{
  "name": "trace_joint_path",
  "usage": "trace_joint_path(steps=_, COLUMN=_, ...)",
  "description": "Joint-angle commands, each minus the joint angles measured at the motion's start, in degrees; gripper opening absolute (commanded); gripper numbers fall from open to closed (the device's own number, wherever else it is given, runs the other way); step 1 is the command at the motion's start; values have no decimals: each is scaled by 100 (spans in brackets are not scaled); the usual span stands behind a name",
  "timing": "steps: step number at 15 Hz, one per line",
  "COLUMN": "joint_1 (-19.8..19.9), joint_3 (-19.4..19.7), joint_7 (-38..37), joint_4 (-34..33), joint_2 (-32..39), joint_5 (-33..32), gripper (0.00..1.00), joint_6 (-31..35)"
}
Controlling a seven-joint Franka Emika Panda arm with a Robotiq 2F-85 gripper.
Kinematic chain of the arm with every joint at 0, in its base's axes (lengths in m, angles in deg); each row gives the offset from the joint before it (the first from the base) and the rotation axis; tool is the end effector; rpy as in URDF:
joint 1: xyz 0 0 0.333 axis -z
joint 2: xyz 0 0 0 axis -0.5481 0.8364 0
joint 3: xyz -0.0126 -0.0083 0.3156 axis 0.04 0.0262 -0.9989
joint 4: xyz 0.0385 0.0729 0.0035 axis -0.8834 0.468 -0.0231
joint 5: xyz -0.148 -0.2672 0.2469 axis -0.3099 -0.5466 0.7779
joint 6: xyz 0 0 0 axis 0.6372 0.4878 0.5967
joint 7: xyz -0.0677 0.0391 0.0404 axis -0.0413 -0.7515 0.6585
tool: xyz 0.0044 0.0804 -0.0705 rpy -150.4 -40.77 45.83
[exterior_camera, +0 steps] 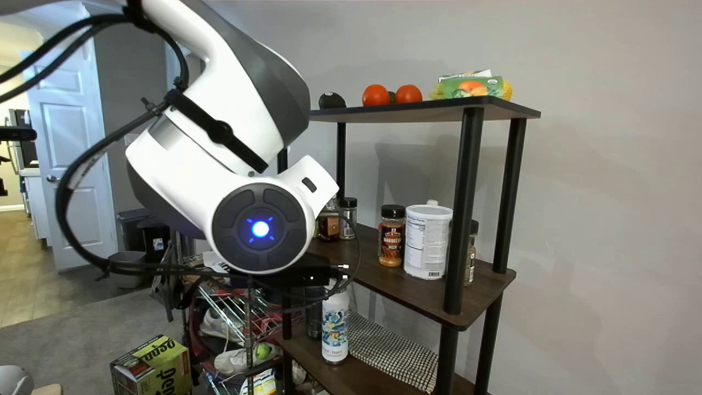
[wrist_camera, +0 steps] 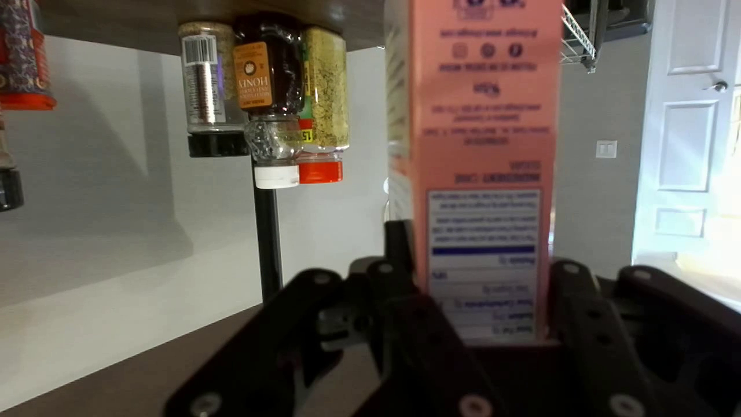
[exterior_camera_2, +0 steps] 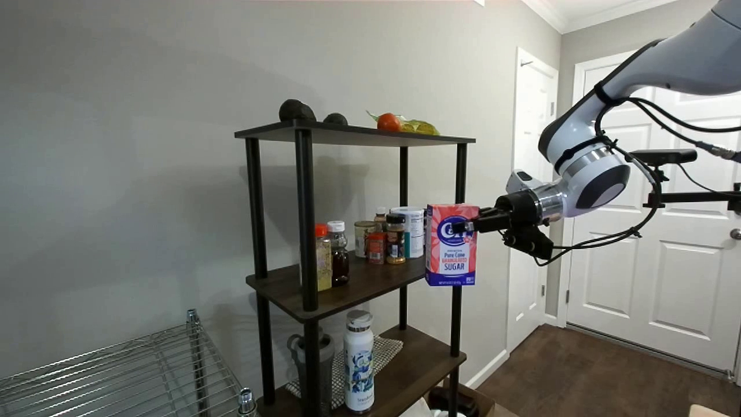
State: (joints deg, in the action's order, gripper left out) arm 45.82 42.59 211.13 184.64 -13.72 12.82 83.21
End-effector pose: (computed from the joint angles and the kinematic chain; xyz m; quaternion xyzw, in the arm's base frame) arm 0.4011 -0.1061 0.3860 -0.6783 -0.3675 -0.5487 0.3223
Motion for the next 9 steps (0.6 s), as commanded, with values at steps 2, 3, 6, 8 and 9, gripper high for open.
trace_joint_path(steps=2, joint_1=86, joint_3=-75, joint_7=0, joint_4=-7, joint_2=10, joint_5=6, gripper=40, joint_6=-29)
trace_joint_path(steps=3, joint_1=86, joint_3=-75, joint_7=0, joint_4=-7, joint_2=10, joint_5=6, gripper=40, joint_6=-29)
trace_joint_path(steps=6, joint_1=86, joint_3=-75, joint_7=0, joint_4=-7, joint_2=10, joint_5=6, gripper=15, joint_6=-29)
trace_joint_path(steps=8, joint_1=83, joint_3=-81, joint_7=-25, joint_4=-3, joint_2=-29, joint_5=-13, gripper=15, joint_6=-46)
trace_joint_path(steps=9, joint_1=81, joint_3=-86, joint_7=-33, joint_4=3, joint_2=-42, joint_5=-27, gripper=15, joint_6=-57)
